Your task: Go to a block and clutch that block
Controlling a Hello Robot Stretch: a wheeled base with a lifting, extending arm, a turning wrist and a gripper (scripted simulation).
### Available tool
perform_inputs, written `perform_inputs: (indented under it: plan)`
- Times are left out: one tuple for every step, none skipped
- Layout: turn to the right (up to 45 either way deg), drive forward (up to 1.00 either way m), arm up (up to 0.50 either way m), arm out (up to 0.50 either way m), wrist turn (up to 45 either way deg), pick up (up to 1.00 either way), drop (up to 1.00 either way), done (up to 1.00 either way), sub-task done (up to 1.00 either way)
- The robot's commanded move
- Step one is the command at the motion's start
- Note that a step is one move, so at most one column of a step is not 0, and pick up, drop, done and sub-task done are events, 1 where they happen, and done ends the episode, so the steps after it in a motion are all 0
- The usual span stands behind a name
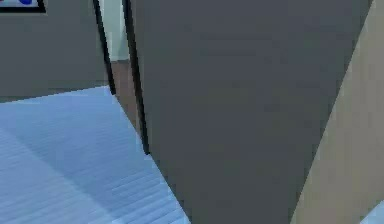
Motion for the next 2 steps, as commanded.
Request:
perform_inputs:
  plan:
    - [45.0,0.00,0.00,0.00,0.0,0.00,0.00,0.00,0.00]
    - [45.0,0.00,0.00,0.00,0.0,0.00,0.00,0.00,0.00]
